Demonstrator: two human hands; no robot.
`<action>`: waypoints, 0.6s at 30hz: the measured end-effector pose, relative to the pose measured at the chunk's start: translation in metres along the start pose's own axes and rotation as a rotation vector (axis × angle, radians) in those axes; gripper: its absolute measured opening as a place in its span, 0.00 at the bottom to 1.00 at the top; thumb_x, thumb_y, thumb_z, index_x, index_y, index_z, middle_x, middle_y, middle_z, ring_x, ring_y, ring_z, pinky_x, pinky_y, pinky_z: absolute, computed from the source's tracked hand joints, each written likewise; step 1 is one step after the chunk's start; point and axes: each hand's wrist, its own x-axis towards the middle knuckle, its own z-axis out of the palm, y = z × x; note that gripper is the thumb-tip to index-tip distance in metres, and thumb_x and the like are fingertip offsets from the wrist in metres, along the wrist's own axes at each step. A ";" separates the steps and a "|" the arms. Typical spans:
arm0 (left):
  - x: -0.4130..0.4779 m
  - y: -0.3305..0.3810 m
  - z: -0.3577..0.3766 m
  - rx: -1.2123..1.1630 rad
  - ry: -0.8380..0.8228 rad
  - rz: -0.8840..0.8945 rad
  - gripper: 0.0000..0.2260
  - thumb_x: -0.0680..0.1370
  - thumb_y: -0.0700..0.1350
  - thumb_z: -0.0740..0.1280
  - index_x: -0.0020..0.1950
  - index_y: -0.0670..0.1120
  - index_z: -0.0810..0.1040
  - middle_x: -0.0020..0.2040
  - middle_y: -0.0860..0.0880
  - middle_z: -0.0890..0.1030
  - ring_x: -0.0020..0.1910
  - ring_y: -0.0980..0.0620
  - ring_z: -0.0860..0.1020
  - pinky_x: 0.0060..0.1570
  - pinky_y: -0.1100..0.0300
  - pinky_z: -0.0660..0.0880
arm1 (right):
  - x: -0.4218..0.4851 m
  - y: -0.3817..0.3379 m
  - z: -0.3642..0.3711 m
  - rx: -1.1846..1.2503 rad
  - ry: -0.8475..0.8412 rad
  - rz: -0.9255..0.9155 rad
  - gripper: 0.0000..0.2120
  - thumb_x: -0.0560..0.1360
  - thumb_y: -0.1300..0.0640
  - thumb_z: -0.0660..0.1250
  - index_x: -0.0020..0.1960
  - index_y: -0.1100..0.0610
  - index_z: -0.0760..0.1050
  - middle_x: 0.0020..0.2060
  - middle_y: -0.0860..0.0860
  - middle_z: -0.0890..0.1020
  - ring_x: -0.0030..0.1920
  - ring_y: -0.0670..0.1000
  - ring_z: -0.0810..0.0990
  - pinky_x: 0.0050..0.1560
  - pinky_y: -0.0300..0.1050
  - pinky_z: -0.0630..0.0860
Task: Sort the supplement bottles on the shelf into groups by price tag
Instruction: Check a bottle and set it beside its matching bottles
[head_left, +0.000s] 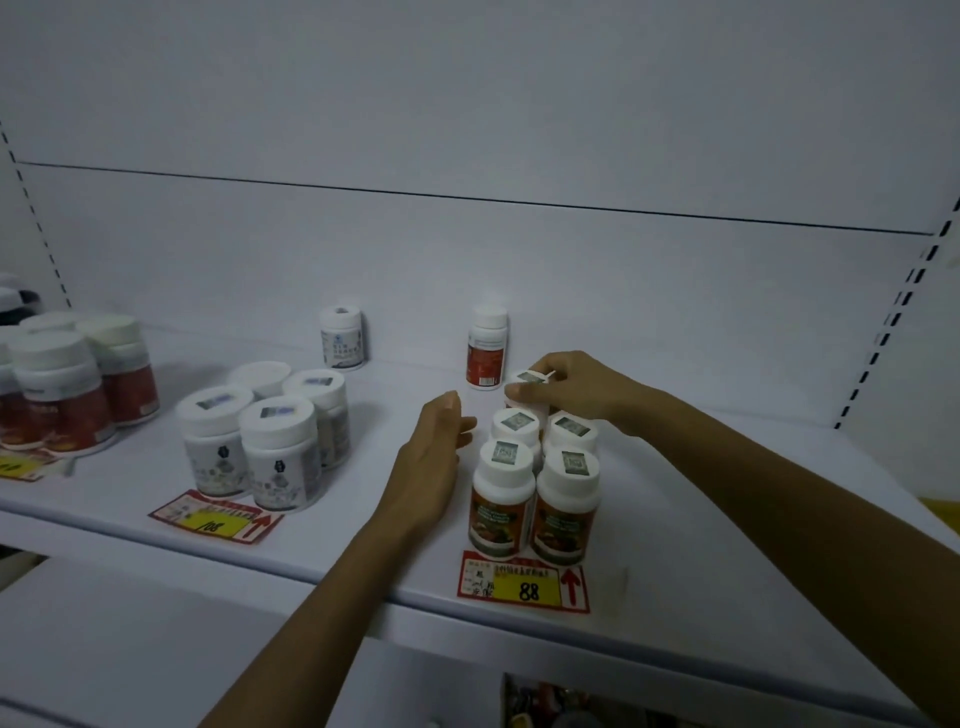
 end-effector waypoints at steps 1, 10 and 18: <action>0.000 0.000 0.000 -0.001 0.000 -0.002 0.26 0.76 0.65 0.45 0.70 0.56 0.62 0.65 0.51 0.74 0.62 0.51 0.74 0.67 0.46 0.67 | 0.000 -0.001 -0.002 -0.015 -0.011 0.013 0.18 0.72 0.42 0.68 0.53 0.54 0.75 0.46 0.49 0.80 0.45 0.49 0.79 0.43 0.42 0.75; -0.007 0.004 0.000 0.122 -0.012 0.039 0.23 0.79 0.60 0.50 0.72 0.54 0.63 0.68 0.51 0.73 0.64 0.51 0.72 0.67 0.49 0.67 | -0.012 -0.010 -0.011 -0.016 -0.193 0.029 0.16 0.77 0.48 0.64 0.58 0.57 0.78 0.54 0.52 0.81 0.52 0.52 0.79 0.56 0.48 0.76; -0.006 0.001 0.002 0.212 -0.021 0.062 0.21 0.79 0.60 0.54 0.67 0.51 0.69 0.59 0.50 0.80 0.56 0.52 0.78 0.58 0.49 0.75 | -0.016 -0.015 -0.008 -0.026 -0.131 -0.036 0.07 0.78 0.52 0.64 0.54 0.50 0.75 0.52 0.48 0.79 0.47 0.46 0.78 0.44 0.38 0.75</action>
